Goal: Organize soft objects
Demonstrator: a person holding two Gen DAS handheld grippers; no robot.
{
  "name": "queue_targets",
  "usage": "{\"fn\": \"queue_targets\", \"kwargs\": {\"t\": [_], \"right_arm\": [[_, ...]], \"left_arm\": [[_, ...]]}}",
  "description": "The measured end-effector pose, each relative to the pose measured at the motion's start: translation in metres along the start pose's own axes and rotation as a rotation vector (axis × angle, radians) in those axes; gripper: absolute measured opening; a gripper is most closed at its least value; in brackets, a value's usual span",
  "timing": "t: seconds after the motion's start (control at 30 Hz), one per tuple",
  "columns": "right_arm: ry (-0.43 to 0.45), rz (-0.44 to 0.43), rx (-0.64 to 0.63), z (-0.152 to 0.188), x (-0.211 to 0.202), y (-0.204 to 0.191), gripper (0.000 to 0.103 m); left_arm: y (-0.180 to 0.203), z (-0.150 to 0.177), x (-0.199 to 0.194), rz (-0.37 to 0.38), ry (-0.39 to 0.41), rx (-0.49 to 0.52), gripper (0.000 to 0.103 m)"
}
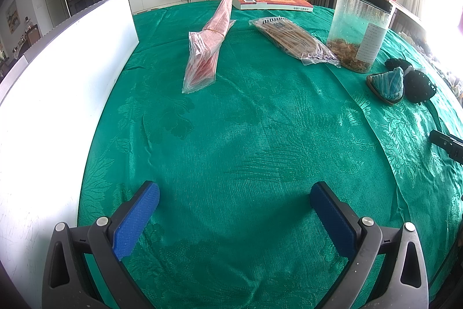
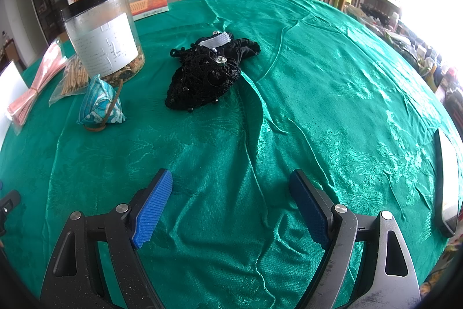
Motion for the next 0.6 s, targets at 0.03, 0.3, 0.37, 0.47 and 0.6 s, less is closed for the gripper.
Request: {"fn": "queue_targets", "kwargs": {"t": [0.03,0.3,0.37,0.47,0.6], "right_arm": [[0.000,0.000,0.000,0.0000,0.0000,-0.0001,0.085],[0.000,0.000,0.000,0.0000,0.0000,0.0001,0.085],[0.000,0.000,0.000,0.0000,-0.0001,0.0001,0.085],[0.000,0.000,0.000,0.0000,-0.0001,0.0002,0.085],[0.000,-0.001,0.000,0.0000,-0.0002,0.0003,0.085]], "left_arm": [[0.0003,0.0001,0.0001,0.000,0.000,0.000,0.103],[0.0002,0.0001,0.0001,0.000,0.000,0.000,0.103],[0.0003,0.0001,0.0001,0.000,0.000,0.000,0.103],[0.0003,0.0001,0.0001,0.000,0.000,0.000,0.103],[-0.0004,-0.0039,0.0012,0.006,-0.039,-0.006,0.103]]}}
Point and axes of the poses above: each gripper's, at about its wrist camera, not at the fingertips, and x roughly the way its jaws point, y to its right, z to its underside, the point moved 1 cm from there along x, roughly the way its jaws point, and after that the axes turned 4 degrees about -z, right-handed, at the moved point
